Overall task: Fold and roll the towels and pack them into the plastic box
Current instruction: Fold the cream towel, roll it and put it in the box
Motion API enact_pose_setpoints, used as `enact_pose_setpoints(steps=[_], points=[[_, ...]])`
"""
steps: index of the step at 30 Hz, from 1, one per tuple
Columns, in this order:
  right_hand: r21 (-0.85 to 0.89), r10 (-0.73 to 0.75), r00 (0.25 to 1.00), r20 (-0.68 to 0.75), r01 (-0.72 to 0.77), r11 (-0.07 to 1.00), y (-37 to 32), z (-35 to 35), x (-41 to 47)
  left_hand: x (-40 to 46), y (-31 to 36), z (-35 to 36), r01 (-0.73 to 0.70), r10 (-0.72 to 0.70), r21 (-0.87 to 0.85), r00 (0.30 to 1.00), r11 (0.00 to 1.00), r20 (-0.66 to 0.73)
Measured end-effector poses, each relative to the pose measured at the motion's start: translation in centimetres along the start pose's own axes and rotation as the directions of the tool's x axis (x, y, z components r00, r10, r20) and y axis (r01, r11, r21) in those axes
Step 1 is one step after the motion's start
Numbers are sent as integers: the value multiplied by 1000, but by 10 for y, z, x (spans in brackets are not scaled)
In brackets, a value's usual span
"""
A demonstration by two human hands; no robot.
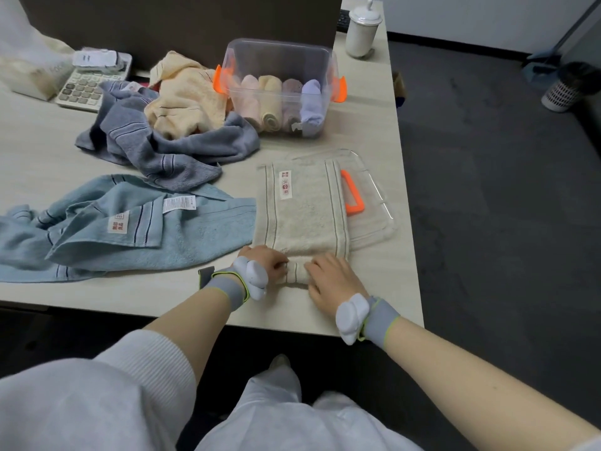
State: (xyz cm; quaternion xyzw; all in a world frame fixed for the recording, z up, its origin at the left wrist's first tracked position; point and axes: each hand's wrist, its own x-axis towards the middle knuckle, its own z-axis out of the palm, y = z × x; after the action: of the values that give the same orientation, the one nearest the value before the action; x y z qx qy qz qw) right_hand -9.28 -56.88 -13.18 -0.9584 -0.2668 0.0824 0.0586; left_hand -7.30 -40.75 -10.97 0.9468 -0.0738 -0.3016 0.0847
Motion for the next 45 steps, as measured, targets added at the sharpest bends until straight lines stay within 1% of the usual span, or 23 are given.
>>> enact_pose_setpoints(steps=[3, 4, 7, 9, 11, 14, 16, 18, 21, 23, 24, 26, 27, 29, 30, 32, 34, 36, 37, 39, 41, 43, 45], points=[[52, 37, 981, 189, -48, 998, 2, -7, 8, 5, 0, -2, 1, -2, -25, 1000, 1000, -27], [79, 56, 970, 237, -76, 994, 4, -10, 18, 6, -1, 0, -22, 19, -39, 997, 999, -79], [123, 133, 879, 458, -211, 970, 5, -30, 44, 1, -3, 5, -114, 112, 11, 955, 993, -274], [132, 156, 853, 498, -252, 959, 7, -36, 51, -4, -3, 9, -143, 152, 51, 940, 988, -305], [161, 166, 842, 513, -284, 945, 9, -38, 51, -7, -5, 13, -144, 167, 104, 951, 984, -259], [209, 146, 897, 418, -251, 945, 12, -36, 45, -1, -8, 8, -127, 152, 165, 977, 978, -151], [150, 40, 955, 293, -87, 985, 14, -33, 35, 5, -2, -2, -61, 72, 113, 993, 992, -91], [7, -117, 983, 144, 117, 993, 14, -27, 25, 10, 2, -13, 61, -61, 8, 998, 998, -1], [-83, -211, 975, 71, 216, 973, 21, -24, 28, 15, 10, -27, 210, -203, -48, 972, 977, 114], [-56, -201, 970, 138, 210, 976, 21, -34, 38, 17, 12, -26, 200, -197, -64, 979, 978, 45], [-17, -178, 962, 205, 186, 982, 21, -41, 45, 19, 11, -21, 157, -160, -72, 986, 985, -48], [176, -74, 933, 352, 12, 984, 26, -48, 62, 18, 7, -11, 72, -79, -37, 970, 997, -232], [260, -46, 915, 401, -66, 963, 28, -47, 66, 16, 6, -5, 50, -43, 16, 959, 999, -279], [370, 11, 900, 436, -190, 909, 35, -47, 72, 12, 8, 2, 18, 21, 141, 963, 990, -268], [387, 37, 893, 449, -232, 892, 38, -47, 74, 10, 11, 1, 13, 24, 155, 971, 988, -237], [407, 69, 883, 465, -282, 869, 43, -47, 76, 14, 13, -5, 54, -39, 92, 986, 994, -160], [377, 69, 924, 377, -221, 900, 42, -45, 75, 25, 16, -14, 108, -105, 32, 990, 994, -90], [215, -52, 998, 44, 41, 976, 33, -39, 65, 37, 12, -19, 159, -156, 43, 985, 986, -66], [147, -101, 993, -55, 108, 983, 29, -36, 61, 43, 11, -23, 192, -190, 35, 980, 981, -52], [5, -164, 986, 5, 164, 986, 26, -37, 56, 54, 9, -29, 246, -246, -32, 969, 969, 23], [-62, -132, 985, 107, 139, 988, 32, -35, 61, 58, 11, -35, 253, -250, -119, 967, 960, 43], [-6, -95, 978, 186, 98, 995, 42, -37, 75, 53, 12, -35, 200, -217, -146, 970, 969, -110], [170, -29, 965, 259, -16, 985, 47, -42, 92, 44, 10, -26, 102, -91, 20, 947, 995, -307]])
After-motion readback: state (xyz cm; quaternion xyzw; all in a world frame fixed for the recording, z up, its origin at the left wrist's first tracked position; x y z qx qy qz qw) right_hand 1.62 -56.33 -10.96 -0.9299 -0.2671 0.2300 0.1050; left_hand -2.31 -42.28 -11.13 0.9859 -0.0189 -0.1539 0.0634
